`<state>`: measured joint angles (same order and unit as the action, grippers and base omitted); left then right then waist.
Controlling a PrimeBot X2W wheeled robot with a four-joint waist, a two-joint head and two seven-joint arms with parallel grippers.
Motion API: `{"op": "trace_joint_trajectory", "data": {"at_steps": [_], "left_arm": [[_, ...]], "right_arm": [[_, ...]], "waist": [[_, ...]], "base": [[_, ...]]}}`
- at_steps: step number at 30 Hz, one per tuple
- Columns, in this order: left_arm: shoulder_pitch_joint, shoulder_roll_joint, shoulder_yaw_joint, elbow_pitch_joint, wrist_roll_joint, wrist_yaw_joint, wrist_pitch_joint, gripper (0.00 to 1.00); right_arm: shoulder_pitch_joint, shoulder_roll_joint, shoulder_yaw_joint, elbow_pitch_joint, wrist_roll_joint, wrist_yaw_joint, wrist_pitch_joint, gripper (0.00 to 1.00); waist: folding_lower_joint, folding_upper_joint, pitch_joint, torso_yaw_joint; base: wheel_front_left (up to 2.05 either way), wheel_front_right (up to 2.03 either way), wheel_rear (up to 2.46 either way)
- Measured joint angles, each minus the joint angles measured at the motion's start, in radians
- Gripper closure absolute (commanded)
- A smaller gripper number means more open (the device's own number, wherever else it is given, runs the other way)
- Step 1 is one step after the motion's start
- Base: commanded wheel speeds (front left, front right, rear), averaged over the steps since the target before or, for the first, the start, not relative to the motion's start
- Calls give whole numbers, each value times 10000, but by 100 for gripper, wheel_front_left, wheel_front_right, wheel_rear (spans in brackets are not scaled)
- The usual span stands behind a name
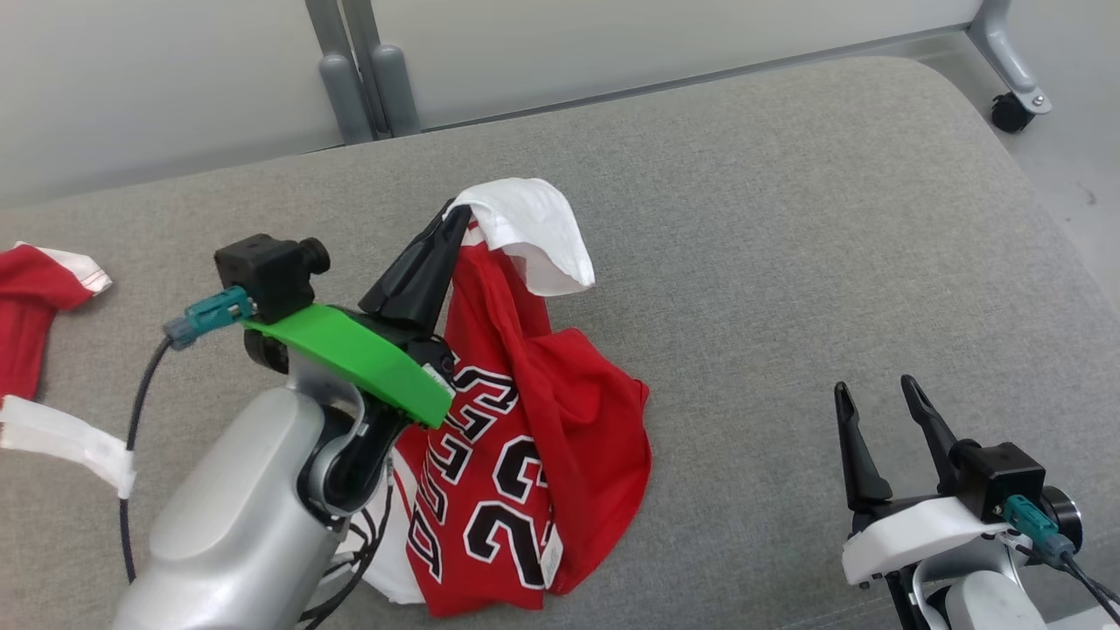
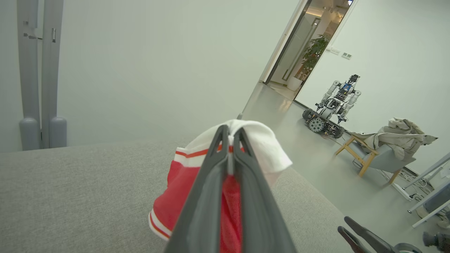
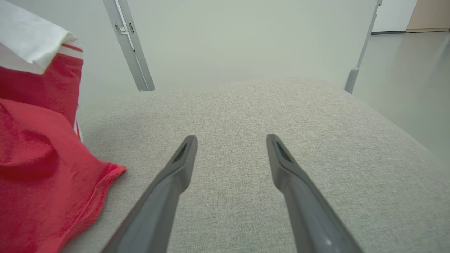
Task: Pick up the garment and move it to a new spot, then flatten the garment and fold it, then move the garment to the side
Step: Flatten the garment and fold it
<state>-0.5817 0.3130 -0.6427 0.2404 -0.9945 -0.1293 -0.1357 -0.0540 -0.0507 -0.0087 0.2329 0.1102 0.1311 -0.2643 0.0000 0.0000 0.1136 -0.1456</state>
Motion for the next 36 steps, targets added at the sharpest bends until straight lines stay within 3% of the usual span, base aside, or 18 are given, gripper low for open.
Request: {"op": "trace_joint_trajectory", "data": {"at_steps": [1, 4, 5, 6, 7, 12, 19, 23, 32, 36], "left_arm": [[-84, -132, -123, 347, 6, 0, -109, 76], [-359, -560, -629, 1544, 38, 0, -566, 53], [-447, -662, -719, 1854, 88, 0, -702, 17], [-575, -736, -834, 2272, 247, 0, -855, 5], [-722, -773, -1001, 2658, 564, 0, -982, 0], [-1119, -1248, -1210, 3584, 1014, 0, -1223, 0], [-686, -1409, -606, 1979, 1287, -13, -1289, 0], [453, -1313, 368, 1139, 2015, 2, -1289, 0], [4097, -1653, 2940, -809, 4550, 961, -1290, 0], [5575, -1799, 3526, -851, 5216, 1058, -1292, 0]], "right_arm": [[-21, 2, -6, 6, 0, -2, 0, 0], [-40, 2, -27, 31, 6, -2, 0, 0], [-50, -4, -36, 35, 17, -2, 0, 0], [-91, 0, -36, 38, 29, -2, 0, 0], [-129, -2, -25, 40, 33, -2, 0, 0], [-157, 2, -48, 56, 105, -2, 0, 0], [-103, 2, -190, 59, 119, 0, 0, 0], [93, 6, -261, 86, 115, -2, 0, 0], [642, 6, -585, -50, -12, -2, 0, 0], [738, 4, -719, -142, -58, -2, 0, 0]], "waist": [[0, 0, 43, -43], [0, 0, 216, -190], [0, 0, 267, -224], [0, 0, 326, -267], [0, 0, 376, -316], [0, 0, 551, -498], [0, 0, 440, -475], [0, 0, 193, -405], [0, 0, -648, -206], [0, 0, -831, 7]], "base": [[0, 0, 0], [0, 0, 0], [0, 0, 0], [0, 0, 0], [0, 0, 0], [0, 0, 0], [0, 0, 0], [0, 0, 0], [0, 0, 0], [0, 0, 0]]}}
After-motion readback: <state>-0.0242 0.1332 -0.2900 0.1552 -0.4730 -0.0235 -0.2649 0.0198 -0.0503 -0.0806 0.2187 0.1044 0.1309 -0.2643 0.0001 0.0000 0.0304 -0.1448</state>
